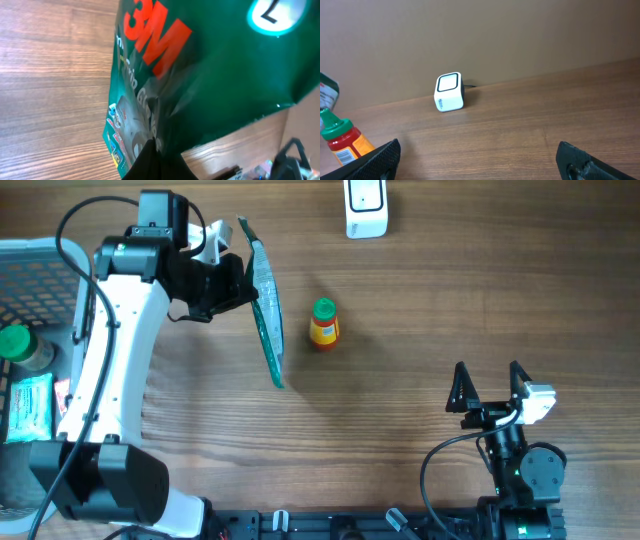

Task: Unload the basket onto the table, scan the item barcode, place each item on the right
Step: 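Lay the 3M gloves pack on the table beside the bottle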

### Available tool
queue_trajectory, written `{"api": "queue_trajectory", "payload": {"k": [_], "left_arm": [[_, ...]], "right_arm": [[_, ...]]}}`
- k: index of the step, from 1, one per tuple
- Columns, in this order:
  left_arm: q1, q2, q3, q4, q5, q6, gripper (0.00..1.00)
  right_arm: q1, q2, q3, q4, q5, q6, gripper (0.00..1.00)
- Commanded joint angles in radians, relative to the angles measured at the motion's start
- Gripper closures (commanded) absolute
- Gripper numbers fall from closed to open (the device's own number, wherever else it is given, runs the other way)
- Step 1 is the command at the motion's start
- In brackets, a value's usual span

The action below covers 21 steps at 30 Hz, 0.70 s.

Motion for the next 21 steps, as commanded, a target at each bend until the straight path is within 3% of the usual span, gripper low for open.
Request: {"api": "queue_trajectory", "payload": {"k": [1, 3, 5, 7, 15, 17, 19, 20, 21], "left_arm": [[-0.004, 0.009, -0.094, 0.081, -0.033, -0.143, 0.96], [-0.004, 0.009, -0.175, 0.114, -0.084, -0.198, 0.96], [-0.013, 0.009, -0.24, 0.108, -0.276, -0.228, 0.96], [-0.035, 0.009, -0.269, 0.112, -0.353, -0.227, 0.96], [-0.229, 0.011, -0.269, 0.227, -0.371, -0.228, 0.95], [-0.248, 0.011, -0.269, 0.253, -0.375, -0.271, 0.8], [-0.252, 0.011, -0.269, 0.273, -0.375, -0.272, 0.74], [-0.252, 0.01, -0.269, 0.279, -0.375, -0.273, 0.59], [-0.252, 0.01, -0.269, 0.282, -0.378, -0.275, 0.58]], "right_arm": [[0.003, -0.006, -0.001, 0.002, -0.008, -0.018, 0.0], [0.003, -0.006, -0.001, 0.002, -0.008, -0.018, 0.0], [0.003, -0.006, -0.001, 0.002, -0.008, -0.018, 0.0], [0.003, -0.006, -0.001, 0.002, -0.008, -0.018, 0.0], [0.003, -0.006, -0.001, 0.002, -0.008, -0.018, 0.0], [0.003, -0.006, -0.001, 0.002, -0.008, -0.018, 0.0], [0.003, -0.006, -0.001, 0.002, -0.008, -0.018, 0.0], [0.003, -0.006, -0.001, 0.002, -0.008, -0.018, 0.0], [0.003, -0.006, -0.001, 0.002, -0.008, -0.018, 0.0]]}}
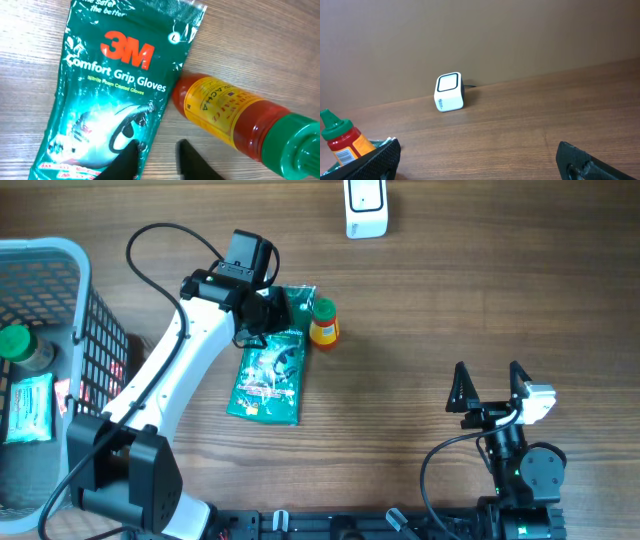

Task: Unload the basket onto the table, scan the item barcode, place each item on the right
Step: 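Lay the 3M gloves pack on the table beside the bottle, then grasp the small red-white packet from the basket and place it on table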

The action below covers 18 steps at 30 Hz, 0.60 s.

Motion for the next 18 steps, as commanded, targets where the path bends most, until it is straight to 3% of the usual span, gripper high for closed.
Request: {"api": "queue_trajectory", "payload": {"k": [1, 4, 7, 9, 13, 17, 18], "left_arm": [[-0.005, 0.005, -0.002, 0.01, -0.053, -0.045, 0.59], [0.008, -0.072, 0.053, -0.058, -0.214, -0.066, 0.54], [0.043, -0.191, 0.181, -0.14, -0.422, -0.062, 0.29], [0.108, -0.316, 0.243, -0.098, -0.566, -0.062, 0.09], [0.274, -0.46, 0.243, -0.069, -0.66, -0.062, 0.0], [0.617, -0.491, 0.242, -0.077, -0.646, -0.084, 0.0], [0.711, -0.48, 0.241, -0.099, -0.618, -0.156, 0.0]], "right_arm": [[0.003, -0.006, -0.001, 0.003, -0.008, -0.018, 0.0], [0.003, -0.006, -0.001, 0.003, -0.008, -0.018, 0.0], [0.003, -0.006, -0.001, 0.003, -0.008, -0.018, 0.0], [0.003, -0.006, -0.001, 0.003, -0.008, -0.018, 0.0], [0.003, -0.006, -0.001, 0.003, -0.008, -0.018, 0.0], [0.003, -0.006, -0.001, 0.003, -0.008, -0.018, 0.0], [0.003, -0.006, -0.001, 0.003, -0.008, -0.018, 0.0]]}}
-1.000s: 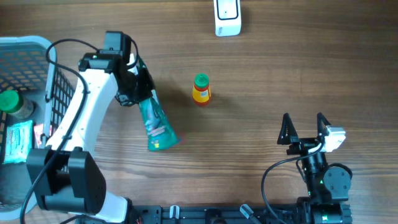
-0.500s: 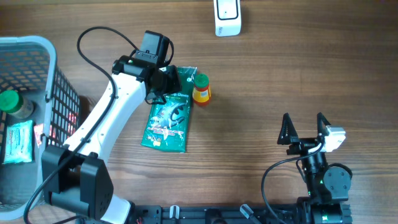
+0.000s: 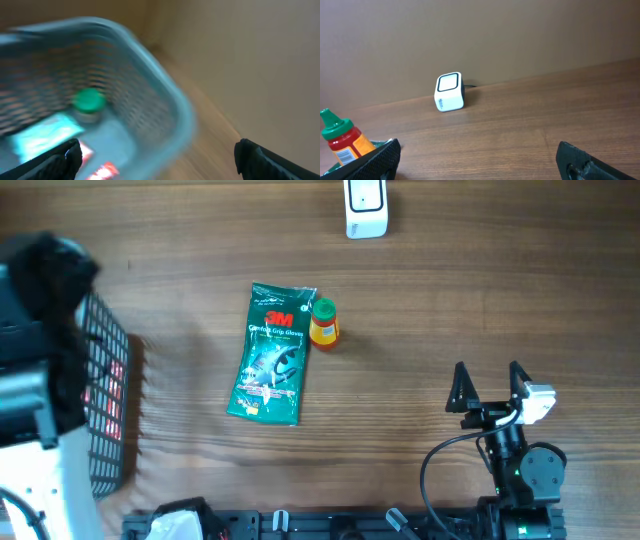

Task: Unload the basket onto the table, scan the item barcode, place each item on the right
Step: 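Grasp the small red-white packet from the basket and place it on table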

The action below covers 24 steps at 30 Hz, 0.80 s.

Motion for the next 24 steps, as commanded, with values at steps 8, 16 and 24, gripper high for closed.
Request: {"api": "queue_trajectory", "payload": {"k": [8, 16, 24], "left_arm": [[0.632, 0.265, -0.003, -0.279, 0.253, -0.61, 0.0], [0.636, 0.586, -0.159, -0.17, 0.264, -0.715, 0.02], [0.634, 0.594, -0.467, 0.182, 0.446, -0.703, 0.12]], "right_arm": [[0.003, -0.006, -0.001, 0.003, -0.007, -0.018, 0.0], [0.003, -0.006, -0.001, 0.003, -0.007, -0.018, 0.0], [0.003, -0.006, -0.001, 0.003, -0.007, -0.019, 0.0]]}}
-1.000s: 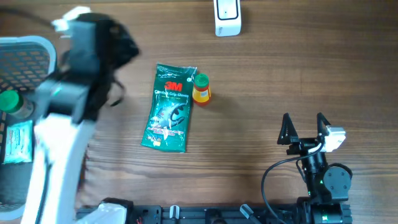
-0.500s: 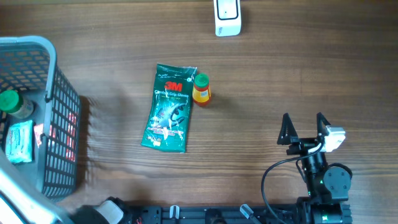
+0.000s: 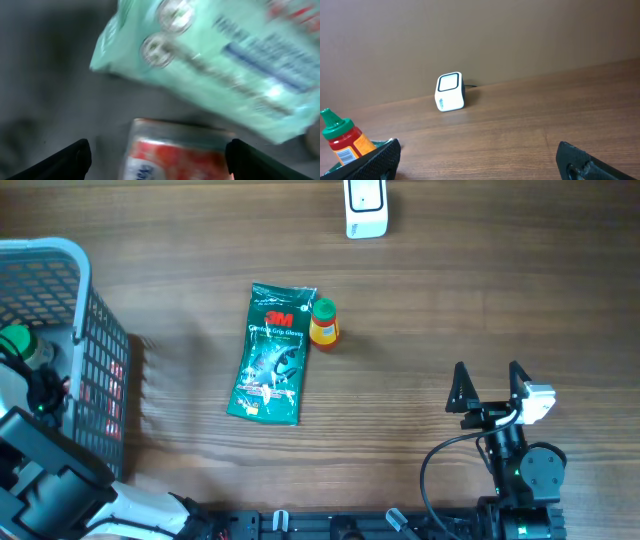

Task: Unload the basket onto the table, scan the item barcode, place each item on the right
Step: 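Grasp the small red-white packet from the basket and place it on table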

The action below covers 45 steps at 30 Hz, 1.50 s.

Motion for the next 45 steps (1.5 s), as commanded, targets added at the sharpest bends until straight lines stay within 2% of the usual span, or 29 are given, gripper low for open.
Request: {"api": "queue_trajectory", "payload": {"k": [1, 2, 3, 4, 5, 6, 9, 11, 14, 17, 20, 23, 25, 27, 31, 34, 38, 42, 45], "left_arm": [[0.002, -0.003, -0.06, 0.037, 0.04, -0.003, 0.17], [0.002, -0.003, -0.07, 0.038, 0.04, -0.003, 0.34], [0.002, -0.003, -0.077, 0.037, 0.04, -0.003, 0.46], [0.002, -0.003, -0.088, 0.028, 0.04, -0.003, 0.73], [0.002, -0.003, -0.088, 0.018, 0.04, -0.003, 0.91], [0.002, -0.006, -0.087, 0.0, 0.04, -0.003, 0.96], [0.002, -0.056, -0.077, -0.023, 0.04, 0.003, 0.96], [0.002, -0.129, -0.049, -0.023, 0.04, 0.085, 0.96], [0.002, -0.305, 0.014, -0.019, 0.013, 0.153, 0.96], [0.002, -0.457, 0.035, 0.001, 0.014, 0.151, 0.96], [0.002, -0.679, 0.035, 0.004, 0.147, 0.151, 0.96], [0.001, -0.805, 0.034, 0.004, 0.34, 0.151, 0.96], [-0.016, -0.83, 0.034, 0.004, 0.455, 0.151, 0.96], [-0.108, -0.816, 0.034, 0.004, 0.505, 0.151, 0.96], [-0.411, -0.709, 0.034, 0.07, 0.504, 0.161, 0.96], [-0.614, -0.585, 0.034, 0.093, 0.475, 0.304, 0.96], [-0.784, -0.427, 0.034, 0.056, 0.472, 0.446, 0.94], [-0.958, -0.269, 0.033, -0.042, 0.355, 0.447, 0.93], [-1.088, -0.167, 0.033, -0.058, 0.309, 0.447, 0.92]], "right_arm": [[0.003, -0.006, -0.001, 0.003, -0.004, -0.018, 0.0], [0.003, -0.006, -0.001, 0.003, -0.004, -0.018, 0.0], [0.003, -0.006, -0.001, 0.003, -0.004, -0.018, 0.0], [0.003, -0.006, -0.001, 0.003, -0.004, -0.018, 0.0], [0.003, -0.006, -0.001, 0.003, -0.004, -0.018, 0.0], [0.003, -0.006, -0.001, 0.003, -0.004, -0.018, 0.0], [0.003, -0.006, -0.001, 0.003, -0.004, -0.018, 0.0], [0.003, -0.006, -0.001, 0.003, -0.004, -0.018, 0.0], [0.003, -0.006, -0.001, 0.003, -0.004, -0.018, 0.0], [0.003, -0.006, -0.001, 0.003, -0.004, -0.018, 0.0], [0.003, -0.006, -0.001, 0.003, -0.004, -0.018, 0.0], [0.003, -0.006, -0.001, 0.003, -0.004, -0.018, 0.0], [0.003, -0.006, -0.001, 0.003, -0.004, -0.018, 0.0], [0.003, -0.006, -0.001, 0.003, -0.004, -0.018, 0.0], [0.003, -0.006, -0.001, 0.003, -0.004, -0.018, 0.0], [0.003, -0.006, -0.001, 0.003, -0.004, -0.018, 0.0], [0.003, -0.006, -0.001, 0.003, -0.004, -0.018, 0.0], [0.003, -0.006, -0.001, 0.003, -0.004, -0.018, 0.0], [0.003, -0.006, -0.001, 0.003, -0.004, -0.018, 0.0]]}}
